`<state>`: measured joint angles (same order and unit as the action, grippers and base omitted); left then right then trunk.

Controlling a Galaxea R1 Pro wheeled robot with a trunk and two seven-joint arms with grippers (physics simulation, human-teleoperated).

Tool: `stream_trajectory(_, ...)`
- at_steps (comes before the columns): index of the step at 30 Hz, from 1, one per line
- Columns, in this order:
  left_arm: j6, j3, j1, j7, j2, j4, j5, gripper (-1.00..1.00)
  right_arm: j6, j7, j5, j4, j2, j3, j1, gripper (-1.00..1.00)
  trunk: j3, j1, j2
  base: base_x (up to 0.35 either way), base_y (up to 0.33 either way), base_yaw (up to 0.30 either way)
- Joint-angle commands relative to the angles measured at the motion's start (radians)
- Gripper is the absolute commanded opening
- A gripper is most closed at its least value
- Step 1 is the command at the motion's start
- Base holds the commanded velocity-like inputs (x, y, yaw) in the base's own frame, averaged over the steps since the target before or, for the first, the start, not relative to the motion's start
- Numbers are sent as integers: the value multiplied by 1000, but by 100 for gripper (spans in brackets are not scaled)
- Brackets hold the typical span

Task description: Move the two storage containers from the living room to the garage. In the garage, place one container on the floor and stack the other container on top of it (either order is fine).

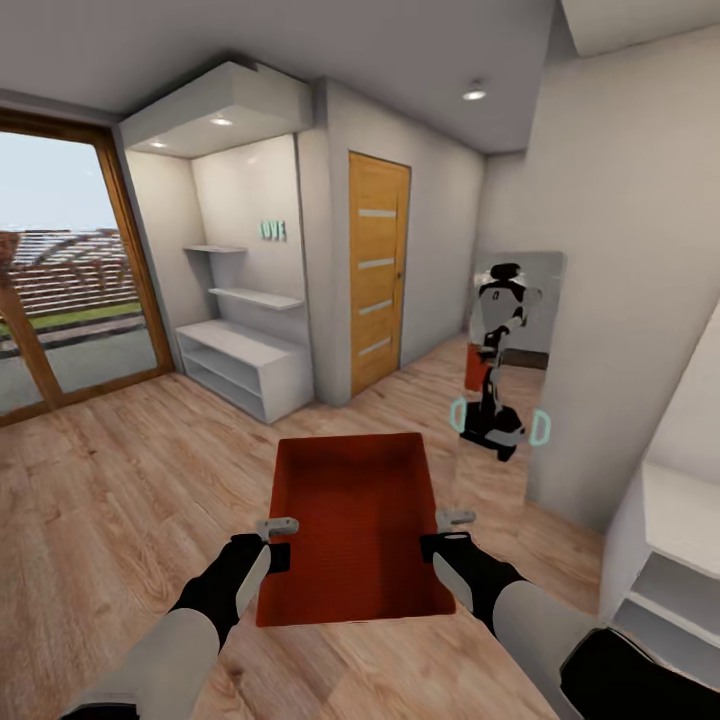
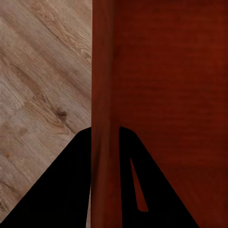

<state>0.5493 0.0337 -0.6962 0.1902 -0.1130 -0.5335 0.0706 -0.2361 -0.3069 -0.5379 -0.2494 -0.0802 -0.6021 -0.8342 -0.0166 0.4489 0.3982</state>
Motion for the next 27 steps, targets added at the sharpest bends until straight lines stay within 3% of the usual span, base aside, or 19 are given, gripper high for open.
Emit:
stream_trajectory(1, 11, 8, 0, 12, 0, 0, -32, -100, -3, -4, -11, -27, 0, -15, -1, -100, -2, 1, 2, 323, 0, 268)
stream_trajectory(12, 11, 8, 0, 12, 0, 0, -33, -100, -3, -4, -11, -27, 2, -15, -1, -100, -2, 1, 2, 323, 0, 244)
stream_trajectory(27, 11, 8, 0, 12, 0, 0, -33, -100, -3, -4, -11, -27, 5, -15, 0, -100, -2, 1, 2, 323, 0, 10)
